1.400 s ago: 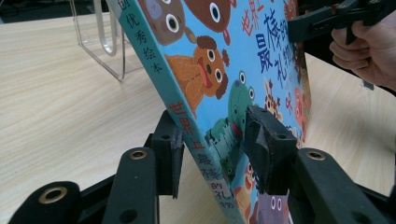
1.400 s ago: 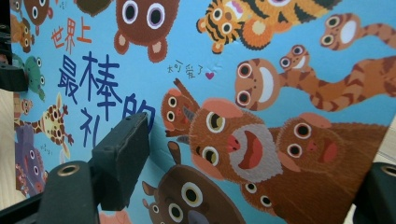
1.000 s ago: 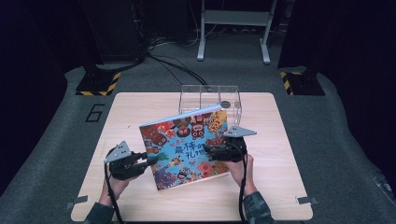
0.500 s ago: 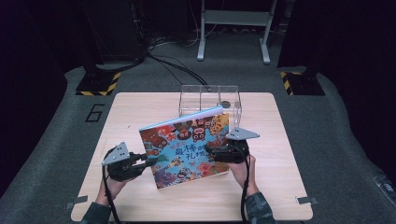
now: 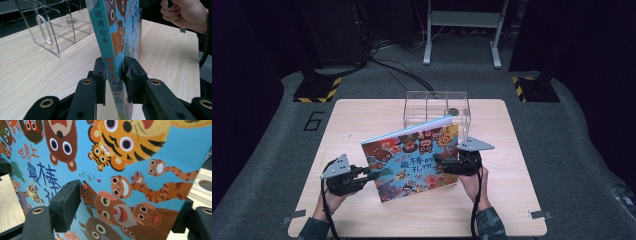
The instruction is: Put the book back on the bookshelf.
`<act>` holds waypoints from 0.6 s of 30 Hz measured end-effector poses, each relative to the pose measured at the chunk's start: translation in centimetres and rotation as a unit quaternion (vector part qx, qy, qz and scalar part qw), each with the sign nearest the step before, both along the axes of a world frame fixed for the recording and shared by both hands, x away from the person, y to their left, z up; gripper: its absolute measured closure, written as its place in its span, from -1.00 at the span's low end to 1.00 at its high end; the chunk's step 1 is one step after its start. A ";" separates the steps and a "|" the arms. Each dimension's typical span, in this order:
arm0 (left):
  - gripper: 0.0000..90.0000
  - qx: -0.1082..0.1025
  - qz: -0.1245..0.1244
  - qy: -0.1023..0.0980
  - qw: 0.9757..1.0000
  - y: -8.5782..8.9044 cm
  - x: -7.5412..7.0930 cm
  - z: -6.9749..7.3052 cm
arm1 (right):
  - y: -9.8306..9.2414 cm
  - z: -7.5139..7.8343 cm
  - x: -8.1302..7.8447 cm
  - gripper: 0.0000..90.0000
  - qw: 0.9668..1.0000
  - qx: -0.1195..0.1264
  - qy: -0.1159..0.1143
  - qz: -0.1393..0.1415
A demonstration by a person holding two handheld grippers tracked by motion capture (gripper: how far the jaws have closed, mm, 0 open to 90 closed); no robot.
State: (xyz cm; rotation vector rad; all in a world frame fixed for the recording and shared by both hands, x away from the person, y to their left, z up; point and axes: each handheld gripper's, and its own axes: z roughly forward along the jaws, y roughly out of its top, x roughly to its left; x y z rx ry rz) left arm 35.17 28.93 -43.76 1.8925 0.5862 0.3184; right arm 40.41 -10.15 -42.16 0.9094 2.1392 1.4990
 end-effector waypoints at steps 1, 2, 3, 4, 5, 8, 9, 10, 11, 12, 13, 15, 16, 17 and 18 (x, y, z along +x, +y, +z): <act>0.61 -0.003 0.001 0.001 1.000 0.0 0.0 0.0 | 0.0 0.0 0.0 -0.46 1.000 0.002 0.001 0.000; 0.62 0.001 0.000 -0.002 1.000 0.1 0.0 0.0 | 0.0 0.0 0.0 -0.48 1.000 0.005 0.002 -0.001; 0.62 0.002 -0.002 -0.002 1.000 0.3 0.1 0.0 | 0.2 -0.1 0.1 -0.50 1.000 0.006 0.002 0.000; 0.61 -0.001 0.003 0.001 1.000 0.4 0.1 0.0 | 0.5 -0.1 0.1 -0.49 1.000 0.002 0.000 0.001; 0.61 -0.006 0.010 0.007 1.000 0.6 0.0 0.0 | 1.0 0.0 0.0 -0.54 1.000 -0.002 -0.001 0.008; 0.62 0.002 0.008 0.003 1.000 1.1 -0.2 0.1 | 1.7 0.0 0.3 -0.50 1.000 -0.007 0.000 0.012; 0.62 0.002 0.008 0.002 1.000 1.1 -0.4 0.2 | 1.7 0.0 0.4 -0.51 1.000 -0.006 0.002 0.016; 0.62 0.003 0.007 0.003 1.000 1.1 -0.5 0.2 | 1.9 0.0 0.5 -0.52 1.000 -0.004 0.004 0.016; 0.62 0.003 0.007 0.002 1.000 1.1 -0.5 0.2 | 1.9 0.0 0.6 -0.52 1.000 -0.003 0.004 0.018; 0.62 0.002 0.007 0.002 1.000 1.2 -0.5 0.2 | 1.9 0.0 0.6 -0.52 1.000 -0.001 0.007 0.017; 0.62 0.002 0.007 -0.001 1.000 1.2 -0.6 0.2 | 1.9 0.0 0.6 -0.52 1.000 -0.001 0.007 0.017; 0.62 0.002 0.006 -0.002 1.000 1.1 -0.7 0.2 | 1.8 0.0 0.5 -0.51 1.000 0.000 0.005 0.019; 0.63 0.006 0.005 -0.008 1.000 1.1 -0.7 0.2 | 1.7 0.0 0.5 -0.51 1.000 0.001 0.005 0.020; 0.63 0.006 0.004 -0.008 1.000 1.1 -0.8 0.3 | 1.7 0.0 0.4 -0.50 1.000 0.003 0.005 0.022; 0.63 0.009 0.002 -0.011 1.000 1.2 -0.8 0.3 | 1.6 0.1 0.4 -0.50 1.000 0.002 0.006 0.023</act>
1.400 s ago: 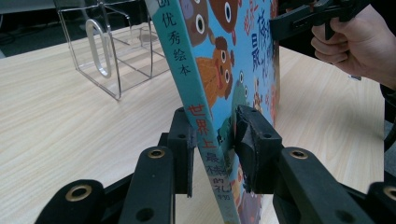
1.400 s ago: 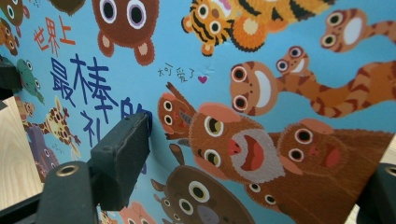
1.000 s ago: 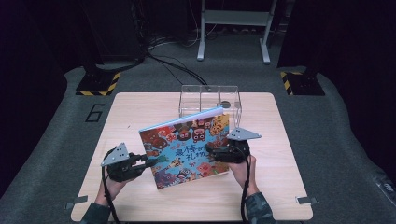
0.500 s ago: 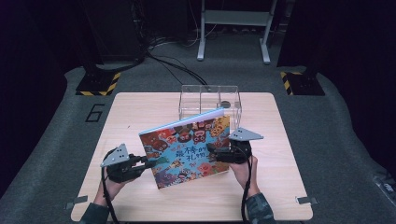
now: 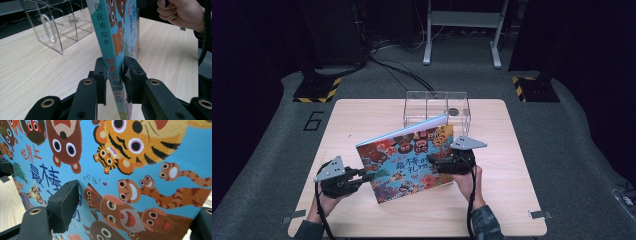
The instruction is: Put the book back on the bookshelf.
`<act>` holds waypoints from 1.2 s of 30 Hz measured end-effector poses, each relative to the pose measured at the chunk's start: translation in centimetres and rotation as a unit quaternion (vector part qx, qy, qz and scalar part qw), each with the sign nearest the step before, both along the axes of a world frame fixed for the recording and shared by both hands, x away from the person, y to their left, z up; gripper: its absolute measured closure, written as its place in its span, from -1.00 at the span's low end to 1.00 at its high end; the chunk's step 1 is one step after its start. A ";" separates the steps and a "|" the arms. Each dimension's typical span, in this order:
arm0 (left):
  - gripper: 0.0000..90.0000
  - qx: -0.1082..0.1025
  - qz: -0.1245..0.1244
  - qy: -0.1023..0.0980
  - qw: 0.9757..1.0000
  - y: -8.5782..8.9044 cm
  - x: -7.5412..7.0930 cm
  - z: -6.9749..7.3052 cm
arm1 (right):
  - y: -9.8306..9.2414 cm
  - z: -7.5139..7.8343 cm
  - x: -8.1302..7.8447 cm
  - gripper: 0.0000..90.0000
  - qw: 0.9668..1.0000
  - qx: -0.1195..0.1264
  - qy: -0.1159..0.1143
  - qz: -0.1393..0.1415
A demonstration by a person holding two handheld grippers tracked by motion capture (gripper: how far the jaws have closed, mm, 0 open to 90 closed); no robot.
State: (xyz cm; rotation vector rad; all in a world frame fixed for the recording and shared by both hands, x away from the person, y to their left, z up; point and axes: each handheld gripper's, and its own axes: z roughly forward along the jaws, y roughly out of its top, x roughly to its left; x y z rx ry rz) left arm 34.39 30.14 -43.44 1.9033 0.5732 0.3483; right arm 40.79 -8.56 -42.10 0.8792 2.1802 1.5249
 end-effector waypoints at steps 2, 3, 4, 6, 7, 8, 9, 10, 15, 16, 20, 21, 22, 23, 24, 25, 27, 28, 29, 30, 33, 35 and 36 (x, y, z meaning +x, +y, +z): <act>0.64 -0.001 0.000 -0.002 1.000 0.0 -0.1 0.0 | -0.1 0.1 -0.1 -0.52 1.000 -0.002 -0.007 0.000; 0.65 -0.004 -0.001 -0.001 1.000 0.0 -0.1 0.0 | -0.3 0.1 -0.2 -0.52 1.000 -0.003 -0.009 -0.009; 0.65 -0.005 -0.003 0.004 1.000 0.0 -0.3 0.1 | -0.6 0.2 -0.2 -0.53 1.000 0.000 -0.014 -0.013; 0.67 0.000 -0.005 -0.001 1.000 -0.1 -0.3 0.1 | -1.2 0.3 -0.2 -0.52 1.000 0.009 -0.008 -0.013; 0.66 0.001 -0.005 -0.001 1.000 -0.1 -0.3 0.2 | -1.3 0.3 -0.2 -0.51 1.000 0.007 -0.008 -0.011; 0.66 0.003 -0.007 -0.001 1.000 -0.1 -0.4 0.2 | -1.3 0.3 -0.2 -0.52 1.000 0.002 -0.010 -0.013; 0.66 0.003 -0.007 -0.001 1.000 -0.1 -0.4 0.2 | -1.1 0.3 -0.2 -0.54 1.000 0.002 -0.010 -0.013; 0.66 0.006 -0.010 -0.005 1.000 -0.1 -0.4 0.3 | -1.1 0.3 -0.2 -0.54 1.000 0.001 -0.008 -0.015; 0.64 -0.002 -0.013 0.005 1.000 -0.3 -0.2 0.6 | -0.8 0.3 -0.2 -0.57 1.000 -0.002 -0.011 -0.017; 0.63 -0.002 -0.009 0.001 1.000 -0.4 -0.1 0.8 | -0.7 0.3 -0.2 -0.58 1.000 -0.004 -0.012 -0.018; 0.58 -0.014 0.000 0.010 1.000 -0.9 0.4 1.8 | -0.6 0.3 -0.2 -0.58 1.000 -0.003 -0.012 -0.020; 0.57 -0.018 0.003 0.014 1.000 -1.1 0.6 2.1 | -0.6 0.3 -0.2 -0.58 1.000 -0.003 -0.012 -0.020; 0.56 -0.013 0.004 0.013 1.000 -1.3 0.8 2.5 | -0.5 0.3 -0.2 -0.59 1.000 -0.007 -0.010 -0.022; 0.55 -0.019 0.005 0.019 1.000 -1.5 0.9 2.8 | -0.5 0.3 -0.2 -0.60 1.000 -0.006 -0.012 -0.022; 0.55 -0.015 0.005 0.017 1.000 -1.7 1.1 3.1 | -0.5 0.3 -0.2 -0.59 1.000 -0.006 -0.012 -0.022; 0.53 -0.009 0.003 0.017 1.000 -1.9 1.2 3.5 | -0.5 0.3 -0.2 -0.59 1.000 -0.006 -0.012 -0.021; 0.53 -0.013 -0.005 0.020 1.000 -2.2 1.6 4.1 | -0.5 0.3 -0.2 -0.59 1.000 -0.007 -0.012 -0.021; 0.53 -0.016 -0.005 0.018 1.000 -2.5 1.7 4.6 | -0.5 0.3 -0.2 -0.59 1.000 -0.006 -0.011 -0.020; 0.53 -0.013 -0.008 0.017 1.000 -2.7 1.9 4.8 | -0.5 0.3 -0.2 -0.59 1.000 -0.006 -0.011 -0.019; 0.53 -0.013 -0.009 0.014 1.000 -2.9 2.0 5.3 | -0.4 0.3 -0.2 -0.59 1.000 -0.007 -0.009 -0.020; 0.53 -0.016 -0.016 0.013 1.000 -3.5 2.3 6.2 | -0.4 0.3 -0.2 -0.58 1.000 -0.012 -0.016 -0.019; 0.57 -0.007 -0.024 0.011 1.000 -3.5 2.3 6.4 | -0.5 0.3 -0.2 -0.55 1.000 -0.010 -0.013 -0.021; 0.58 -0.007 -0.025 0.014 1.000 -3.5 2.4 6.5 | -0.6 0.3 -0.2 -0.53 1.000 -0.010 -0.014 -0.020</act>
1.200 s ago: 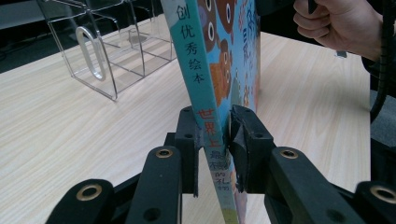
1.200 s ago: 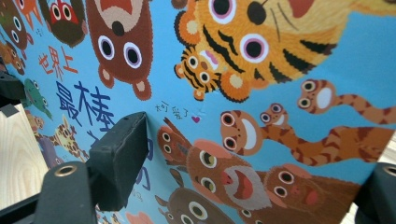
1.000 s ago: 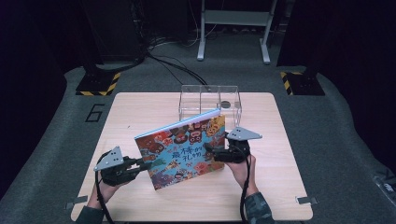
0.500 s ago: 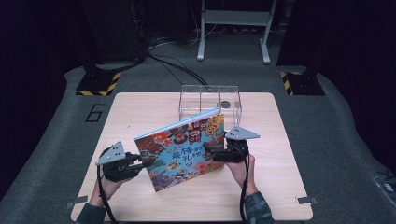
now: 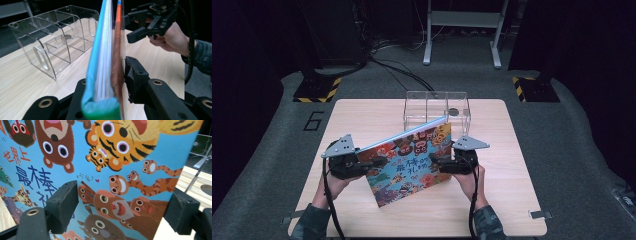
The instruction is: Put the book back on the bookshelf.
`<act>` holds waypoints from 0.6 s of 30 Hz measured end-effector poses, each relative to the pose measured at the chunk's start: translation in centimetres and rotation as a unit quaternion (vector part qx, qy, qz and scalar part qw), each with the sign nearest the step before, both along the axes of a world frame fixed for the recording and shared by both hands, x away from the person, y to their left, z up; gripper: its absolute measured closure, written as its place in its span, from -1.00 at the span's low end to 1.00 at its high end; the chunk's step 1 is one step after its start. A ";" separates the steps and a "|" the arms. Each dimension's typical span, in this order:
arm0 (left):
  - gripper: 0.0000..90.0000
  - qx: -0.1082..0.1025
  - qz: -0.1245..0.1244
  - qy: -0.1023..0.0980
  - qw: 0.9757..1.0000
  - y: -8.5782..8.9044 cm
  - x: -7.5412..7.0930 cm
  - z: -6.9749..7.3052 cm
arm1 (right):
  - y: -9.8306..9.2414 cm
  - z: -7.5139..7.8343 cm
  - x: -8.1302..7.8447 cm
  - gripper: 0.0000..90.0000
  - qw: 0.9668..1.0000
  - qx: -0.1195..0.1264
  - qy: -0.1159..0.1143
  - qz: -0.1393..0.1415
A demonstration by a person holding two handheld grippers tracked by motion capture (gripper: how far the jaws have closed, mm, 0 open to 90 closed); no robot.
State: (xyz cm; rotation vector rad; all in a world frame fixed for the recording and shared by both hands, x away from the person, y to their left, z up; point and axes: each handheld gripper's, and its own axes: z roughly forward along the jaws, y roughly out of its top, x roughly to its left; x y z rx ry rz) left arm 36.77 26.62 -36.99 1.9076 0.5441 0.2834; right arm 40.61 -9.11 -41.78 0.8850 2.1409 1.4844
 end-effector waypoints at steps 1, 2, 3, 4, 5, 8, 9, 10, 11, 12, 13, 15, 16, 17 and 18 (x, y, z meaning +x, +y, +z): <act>0.59 0.002 -0.003 -0.001 1.000 0.1 0.1 0.0 | -0.1 0.0 0.0 -0.50 1.000 0.004 0.002 0.002; 0.62 0.001 -0.005 0.001 1.000 0.1 0.0 0.0 | -0.3 0.0 0.1 -0.52 1.000 0.003 -0.002 0.001; 0.64 0.001 -0.004 0.000 1.000 0.1 0.0 0.0 | -0.3 0.0 0.1 -0.53 1.000 0.005 -0.002 -0.001; 0.65 0.001 -0.007 -0.001 1.000 0.1 0.1 0.0 | -0.4 0.0 0.1 -0.51 1.000 0.007 0.001 -0.005; 0.67 0.002 -0.009 -0.002 1.000 0.2 0.1 0.0 | -0.5 0.0 0.2 -0.55 1.000 0.008 0.002 -0.006; 0.69 0.006 -0.021 -0.005 1.000 0.3 0.2 0.1 | -0.9 -0.3 0.6 -0.61 1.000 0.007 0.011 -0.013; 0.69 0.008 -0.019 -0.007 1.000 0.3 0.2 0.2 | -1.0 -0.4 0.8 -0.61 1.000 0.009 0.014 -0.017; 0.69 0.014 -0.022 -0.005 1.000 0.2 0.2 0.3 | -1.2 -0.5 1.0 -0.61 1.000 0.014 0.020 -0.019; 0.69 0.012 -0.024 -0.001 1.000 0.2 0.2 0.3 | -1.3 -0.6 1.2 -0.62 0.999 0.018 0.026 -0.022; 0.69 0.015 -0.023 -0.002 1.000 0.2 0.2 0.4 | -1.3 -0.7 1.3 -0.62 0.999 0.017 0.029 -0.022; 0.69 0.022 -0.027 -0.004 0.999 0.2 0.3 0.5 | -1.3 -0.8 1.4 -0.61 0.999 0.015 0.030 -0.019; 0.69 0.024 -0.027 0.002 0.999 0.1 0.3 0.7 | -0.9 -0.9 1.6 -0.62 0.999 0.008 0.031 -0.013; 0.68 0.033 -0.030 -0.001 0.999 0.1 0.5 0.9 | -0.7 -0.9 1.6 -0.61 0.999 0.004 0.032 -0.013; 0.68 0.033 -0.028 0.004 0.999 0.1 0.5 1.0 | -0.6 -0.9 1.8 -0.61 1.000 0.006 0.029 -0.006; 0.67 0.038 -0.025 0.002 0.999 0.1 0.5 1.1 | -0.6 -0.9 1.9 -0.60 0.999 0.011 0.033 -0.004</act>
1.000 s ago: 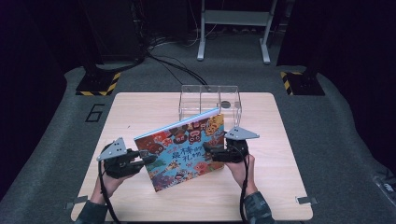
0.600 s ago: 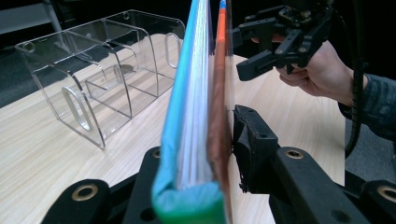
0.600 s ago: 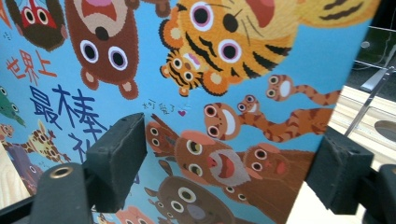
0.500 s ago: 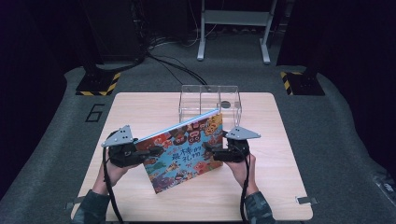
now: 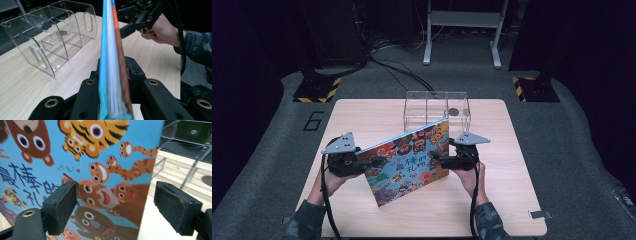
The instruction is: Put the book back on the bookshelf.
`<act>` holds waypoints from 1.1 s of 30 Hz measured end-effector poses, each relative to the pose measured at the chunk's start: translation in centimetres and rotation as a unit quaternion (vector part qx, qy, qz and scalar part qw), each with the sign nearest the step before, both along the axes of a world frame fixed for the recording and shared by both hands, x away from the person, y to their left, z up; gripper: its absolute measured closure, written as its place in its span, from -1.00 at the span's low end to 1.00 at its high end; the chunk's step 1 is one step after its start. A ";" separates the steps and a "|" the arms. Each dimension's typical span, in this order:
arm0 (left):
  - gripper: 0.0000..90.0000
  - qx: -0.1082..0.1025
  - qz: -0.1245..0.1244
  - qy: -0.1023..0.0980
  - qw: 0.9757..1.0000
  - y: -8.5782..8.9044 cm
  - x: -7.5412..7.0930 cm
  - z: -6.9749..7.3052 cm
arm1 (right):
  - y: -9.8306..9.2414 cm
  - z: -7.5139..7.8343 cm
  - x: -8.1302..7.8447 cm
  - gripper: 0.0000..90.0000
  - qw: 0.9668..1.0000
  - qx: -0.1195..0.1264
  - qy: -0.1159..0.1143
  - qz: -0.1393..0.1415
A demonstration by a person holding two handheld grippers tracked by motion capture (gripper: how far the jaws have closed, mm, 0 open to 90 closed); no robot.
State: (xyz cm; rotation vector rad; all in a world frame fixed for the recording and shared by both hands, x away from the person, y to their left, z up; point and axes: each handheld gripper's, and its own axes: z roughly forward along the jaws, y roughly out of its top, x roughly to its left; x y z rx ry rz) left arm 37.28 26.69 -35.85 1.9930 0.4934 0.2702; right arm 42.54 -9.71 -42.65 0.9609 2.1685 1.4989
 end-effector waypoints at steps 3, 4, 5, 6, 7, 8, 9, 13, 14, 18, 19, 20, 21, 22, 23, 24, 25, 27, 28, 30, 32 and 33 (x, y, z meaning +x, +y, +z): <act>0.65 0.004 0.004 0.003 1.000 0.1 0.2 0.6 | 0.2 0.1 0.1 -0.56 1.000 0.012 0.006 0.010; 0.64 0.002 0.008 0.005 1.000 0.0 0.3 0.8 | 0.3 0.2 0.1 -0.54 1.000 0.011 0.003 0.017; 0.64 0.004 0.009 0.006 1.000 -0.1 0.4 1.2 | 0.5 0.3 0.0 -0.58 1.000 0.009 0.001 0.018; 0.63 0.008 0.011 0.005 1.000 -0.2 0.5 1.5 | 0.7 0.3 0.0 -0.60 1.000 0.003 0.000 0.017; 0.63 0.011 0.011 0.008 1.000 -0.3 0.6 1.8 | 0.8 0.3 0.0 -0.61 1.000 0.002 0.001 0.018; 0.61 0.014 0.012 0.011 1.000 -0.5 0.7 2.3 | 0.8 0.3 0.0 -0.60 1.000 0.003 0.001 0.017; 0.59 0.021 0.008 0.015 1.000 -0.7 0.8 2.7 | 0.8 0.3 0.0 -0.60 1.000 0.007 0.004 0.017; 0.53 0.047 0.000 0.027 0.999 -1.7 1.4 3.8 | 0.8 0.3 0.0 -0.61 1.000 0.007 0.003 0.017; 0.51 0.053 0.000 0.029 0.998 -2.0 1.5 4.0 | 0.8 0.3 0.0 -0.61 1.000 0.006 0.003 0.017; 0.49 0.080 -0.004 0.037 0.996 -3.0 1.8 4.8 | 0.8 0.4 -0.1 -0.61 1.000 0.006 0.005 0.015; 0.49 0.085 -0.003 0.039 0.996 -3.2 1.9 4.9 | 0.8 0.3 0.0 -0.60 1.000 0.006 0.004 0.016; 0.48 0.091 -0.003 0.035 0.995 -3.4 2.0 5.0 | 0.8 0.4 -0.1 -0.60 1.000 0.007 0.004 0.016; 0.47 0.099 -0.006 0.037 0.994 -3.6 2.1 5.1 | 0.8 0.4 -0.1 -0.60 1.000 0.006 0.004 0.016; 0.46 0.102 -0.006 0.040 0.994 -3.7 2.1 5.1 | 0.8 0.4 -0.1 -0.60 1.000 0.005 0.004 0.015; 0.46 0.109 -0.007 0.037 0.993 -3.9 2.2 5.3 | 0.8 0.4 -0.1 -0.61 1.000 0.004 0.004 0.015; 0.46 0.110 -0.006 0.040 0.993 -4.1 2.3 5.3 | 0.8 0.4 -0.1 -0.60 1.000 0.003 0.004 0.014; 0.46 0.113 -0.008 0.042 0.993 -4.2 2.4 5.4 | 0.8 0.4 -0.1 -0.60 1.000 0.003 0.004 0.014; 0.46 0.121 -0.013 0.044 0.992 -4.5 2.7 5.6 | 0.9 0.4 -0.1 -0.60 1.000 0.003 0.005 0.013; 0.46 0.115 -0.011 0.052 0.992 -4.7 2.8 5.6 | 0.9 0.4 -0.1 -0.60 1.000 0.003 0.005 0.013; 0.46 0.123 -0.008 0.048 0.991 -5.1 3.0 5.7 | 0.9 0.4 -0.1 -0.60 1.000 0.004 0.008 0.010; 0.46 0.137 -0.011 0.058 0.989 -5.3 3.3 6.0 | 0.9 0.4 -0.1 -0.60 1.000 0.002 0.006 0.010; 0.42 0.140 -0.010 0.066 0.988 -5.3 3.4 6.1 | 0.9 0.4 -0.1 -0.60 1.000 0.001 0.005 0.010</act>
